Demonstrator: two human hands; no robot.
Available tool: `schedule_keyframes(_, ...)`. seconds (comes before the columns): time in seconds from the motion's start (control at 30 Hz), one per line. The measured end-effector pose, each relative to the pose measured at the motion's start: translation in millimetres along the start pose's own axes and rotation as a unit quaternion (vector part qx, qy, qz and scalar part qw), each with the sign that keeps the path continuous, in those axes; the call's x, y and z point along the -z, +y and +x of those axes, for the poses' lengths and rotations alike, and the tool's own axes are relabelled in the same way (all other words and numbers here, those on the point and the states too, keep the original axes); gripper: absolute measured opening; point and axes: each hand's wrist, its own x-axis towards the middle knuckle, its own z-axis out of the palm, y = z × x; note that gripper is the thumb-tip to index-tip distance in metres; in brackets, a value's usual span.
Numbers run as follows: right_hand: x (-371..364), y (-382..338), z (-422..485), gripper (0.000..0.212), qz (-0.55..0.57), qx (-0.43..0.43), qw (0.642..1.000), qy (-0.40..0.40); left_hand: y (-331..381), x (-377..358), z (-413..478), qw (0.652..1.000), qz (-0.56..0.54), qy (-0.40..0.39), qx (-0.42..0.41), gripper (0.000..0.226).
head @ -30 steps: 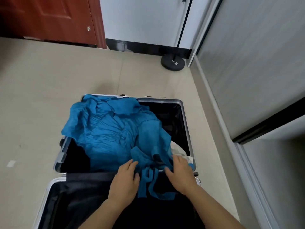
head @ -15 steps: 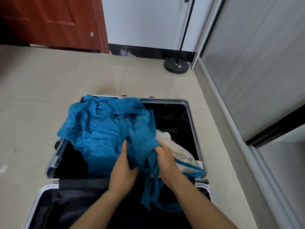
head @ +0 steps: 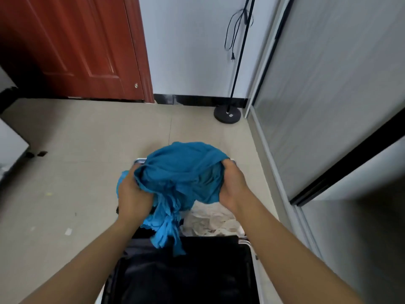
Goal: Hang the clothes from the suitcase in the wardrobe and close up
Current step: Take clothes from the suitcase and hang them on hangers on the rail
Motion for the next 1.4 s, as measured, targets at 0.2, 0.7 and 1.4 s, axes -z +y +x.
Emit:
schedule_keyframes(0.2, -103, -198, -148, 0.029, -0.103, 0.074, 0.99, 0.056, 241, 102, 43, 0.999, -0.013, 0.014, -0.039, 0.016)
schedule_keyframes(0.7, -161, -405, -433, 0.028, -0.259, 0.225, 0.908, 0.24, 520, 201, 24, 0.94, -0.052, -0.315, -0.117, 0.02)
schedule_keyframes(1.4, 18, -485, -642, 0.025, -0.136, 0.246, 0.865, 0.416, 709, 65, -90, 0.713, -0.277, -0.637, 0.096, 0.032)
